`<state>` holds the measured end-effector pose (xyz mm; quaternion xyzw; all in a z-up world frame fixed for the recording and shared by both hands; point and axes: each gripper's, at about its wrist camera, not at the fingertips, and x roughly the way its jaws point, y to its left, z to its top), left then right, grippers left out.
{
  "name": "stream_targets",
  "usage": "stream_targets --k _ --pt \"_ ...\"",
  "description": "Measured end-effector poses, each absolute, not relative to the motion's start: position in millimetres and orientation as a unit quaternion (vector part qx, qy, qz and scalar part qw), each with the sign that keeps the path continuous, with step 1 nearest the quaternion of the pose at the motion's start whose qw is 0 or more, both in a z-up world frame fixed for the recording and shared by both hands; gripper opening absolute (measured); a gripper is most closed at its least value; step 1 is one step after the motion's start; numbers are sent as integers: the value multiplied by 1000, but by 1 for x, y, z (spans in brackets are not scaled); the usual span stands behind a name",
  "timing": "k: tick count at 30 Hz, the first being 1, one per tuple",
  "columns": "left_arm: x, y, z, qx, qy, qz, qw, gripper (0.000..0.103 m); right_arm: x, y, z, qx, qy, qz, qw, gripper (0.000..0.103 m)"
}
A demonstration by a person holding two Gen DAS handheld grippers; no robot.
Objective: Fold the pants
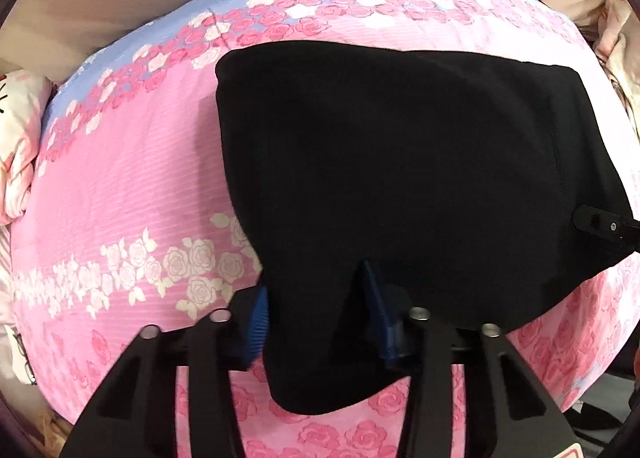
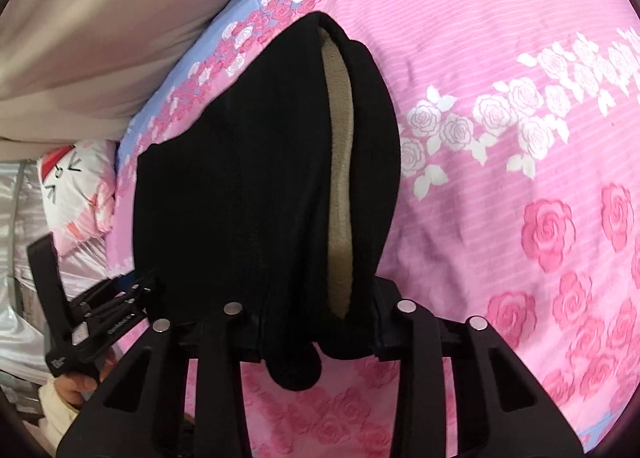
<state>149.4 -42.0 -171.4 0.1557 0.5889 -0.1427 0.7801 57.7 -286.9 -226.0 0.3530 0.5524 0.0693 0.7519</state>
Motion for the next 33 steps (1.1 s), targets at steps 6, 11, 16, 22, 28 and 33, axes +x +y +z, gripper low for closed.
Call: stream_targets --k 6,11,16,22,28,33 --pt "136 -29 -155 153 599 -159 770 20 27 -294 -209 380 565 91 727 32" --pt "102 -17 -145 161 614 -170 754 12 -12 -293 -211 380 586 94 710 32" --pt "82 5 -160 111 633 -154 751 16 -17 -296 -243 372 588 73 714 42" --pt "98 21 -150 68 594 -139 790 70 -22 -296 -214 321 559 13 764 62" --pt "78 24 -138 128 585 -138 789 70 27 -253 -130 213 504 102 831 85" --pt "69 26 -154 145 603 -157 769 71 158 -164 -133 119 523 229 812 85"
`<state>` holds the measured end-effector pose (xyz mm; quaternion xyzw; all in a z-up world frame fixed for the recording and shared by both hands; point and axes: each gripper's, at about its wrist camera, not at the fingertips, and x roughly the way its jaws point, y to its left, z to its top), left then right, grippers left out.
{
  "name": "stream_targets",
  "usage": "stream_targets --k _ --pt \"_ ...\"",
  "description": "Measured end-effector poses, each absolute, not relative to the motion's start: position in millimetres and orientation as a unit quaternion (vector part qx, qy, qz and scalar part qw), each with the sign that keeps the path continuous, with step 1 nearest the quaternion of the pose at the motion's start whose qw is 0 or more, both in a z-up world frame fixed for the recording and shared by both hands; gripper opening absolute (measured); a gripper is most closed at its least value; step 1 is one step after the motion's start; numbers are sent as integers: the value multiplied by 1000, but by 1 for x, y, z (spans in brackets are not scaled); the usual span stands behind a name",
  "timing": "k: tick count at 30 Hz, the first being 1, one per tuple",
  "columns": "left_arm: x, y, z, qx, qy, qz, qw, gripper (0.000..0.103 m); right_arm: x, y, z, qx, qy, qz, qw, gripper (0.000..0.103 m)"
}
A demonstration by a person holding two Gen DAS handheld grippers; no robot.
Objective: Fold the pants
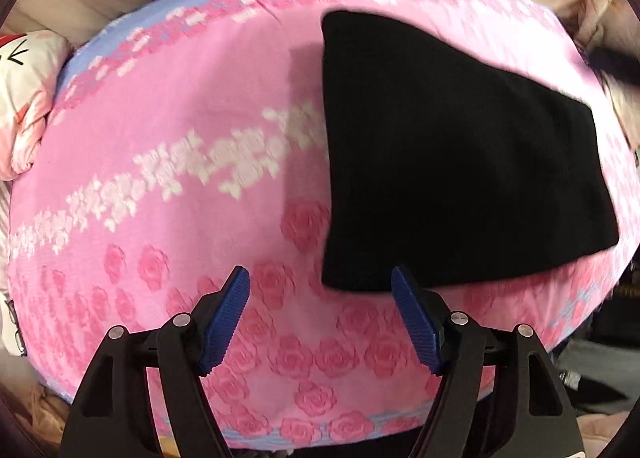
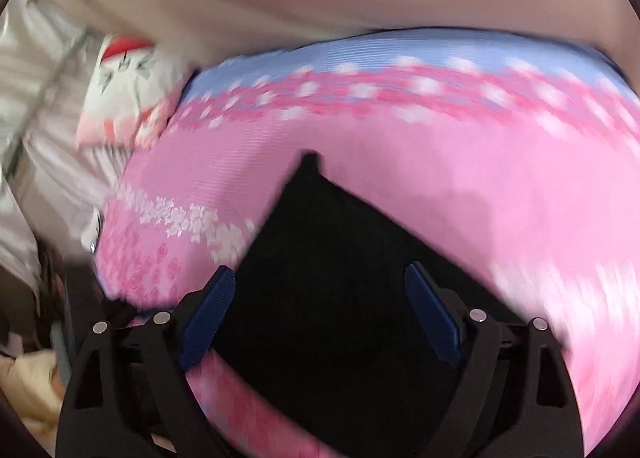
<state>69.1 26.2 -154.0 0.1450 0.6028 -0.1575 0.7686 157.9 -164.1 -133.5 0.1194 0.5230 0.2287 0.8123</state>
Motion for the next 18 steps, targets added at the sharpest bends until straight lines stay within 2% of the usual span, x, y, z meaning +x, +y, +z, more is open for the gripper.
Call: stream_targets --k 3,4,5,6,8,9,12,15,17,18 --pt "65 32 -165 129 613 -155 764 71 221 -125 -166 76 565 250 782 85" --pt "64 35 -168 123 617 -155 762 71 244 -106 -185 66 593 264 758 81" --pt "63 38 -169 117 621 -154 759 71 251 -96 -196 63 606 274 744 56" --pt "61 40 -170 114 623 -152 759 71 256 -88 -209 57 621 290 726 44" --pt "57 45 -170 111 622 -150 760 71 249 -73 -222 -3 631 295 718 27" --pt "55 48 -169 110 620 -149 762 71 244 -70 -217 -16 629 311 712 23" --pt "46 59 -166 99 618 -150 765 71 223 -68 -191 17 623 378 685 22" --pt "40 63 -164 84 620 -158 764 71 203 -42 -177 -40 593 399 698 23" --pt "37 56 -166 94 622 -158 761 71 204 -18 -204 -91 586 373 713 36" --pt "36 52 -168 103 622 -156 760 72 210 -11 -214 -95 596 359 712 36"
